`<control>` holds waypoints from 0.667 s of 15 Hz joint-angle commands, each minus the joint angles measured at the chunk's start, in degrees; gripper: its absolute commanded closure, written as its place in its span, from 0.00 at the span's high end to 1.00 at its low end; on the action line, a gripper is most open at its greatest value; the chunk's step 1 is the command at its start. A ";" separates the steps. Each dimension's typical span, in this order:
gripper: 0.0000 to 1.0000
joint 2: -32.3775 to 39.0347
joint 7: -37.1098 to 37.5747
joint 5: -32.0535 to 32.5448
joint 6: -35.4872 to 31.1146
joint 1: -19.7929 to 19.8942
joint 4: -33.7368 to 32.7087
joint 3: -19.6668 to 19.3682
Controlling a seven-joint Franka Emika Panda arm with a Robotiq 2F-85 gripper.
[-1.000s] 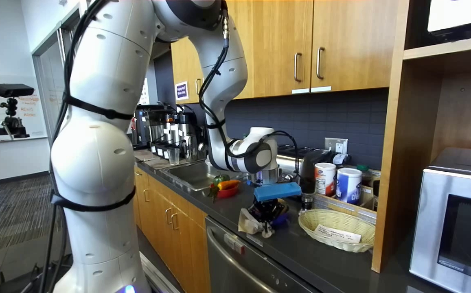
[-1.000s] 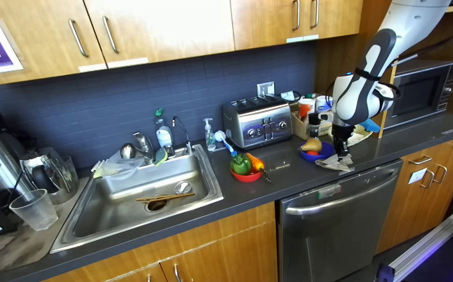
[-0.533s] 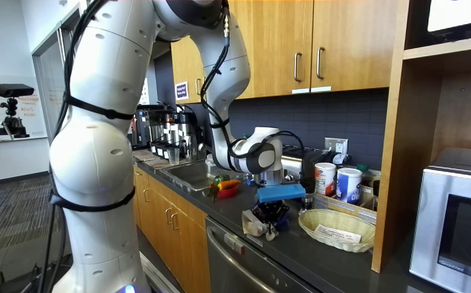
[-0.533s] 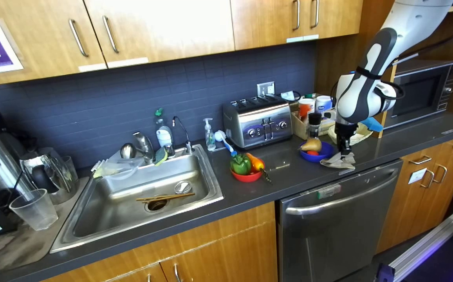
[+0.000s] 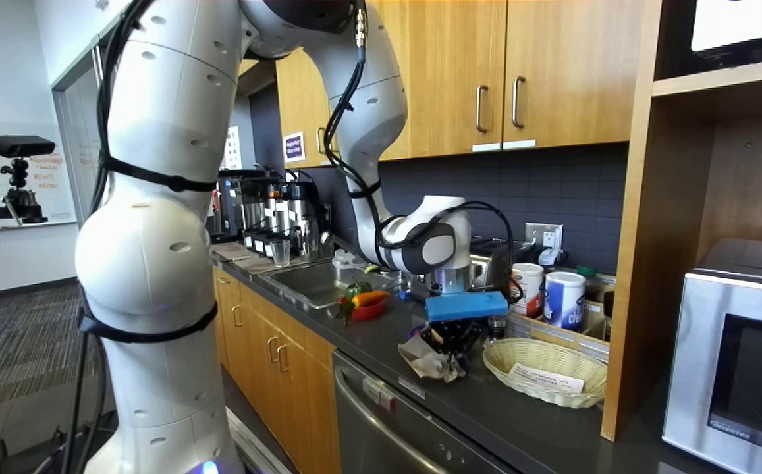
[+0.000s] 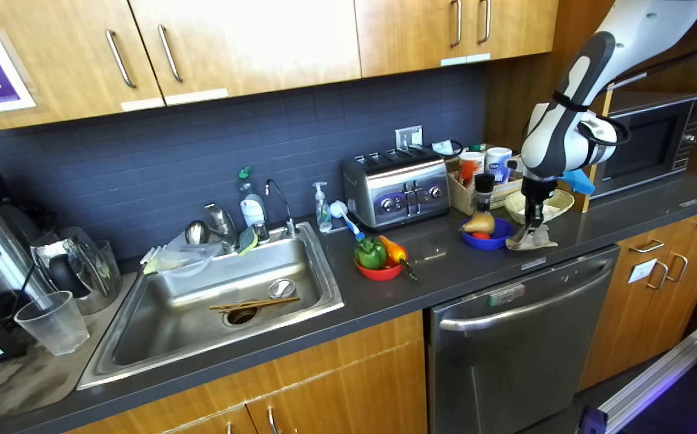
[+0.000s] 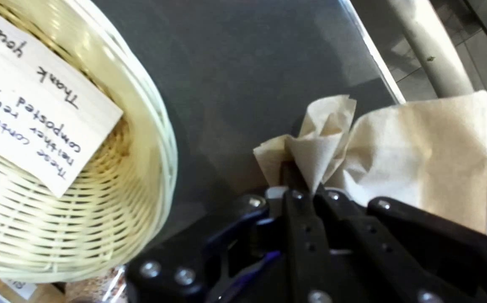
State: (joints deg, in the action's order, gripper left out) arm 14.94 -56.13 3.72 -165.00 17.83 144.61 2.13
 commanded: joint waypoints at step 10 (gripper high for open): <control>0.00 -0.93 1.16 -2.08 1.40 -1.21 0.03 -4.41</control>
State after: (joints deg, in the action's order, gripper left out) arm 13.46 -58.02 -0.89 -164.49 18.61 144.66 0.47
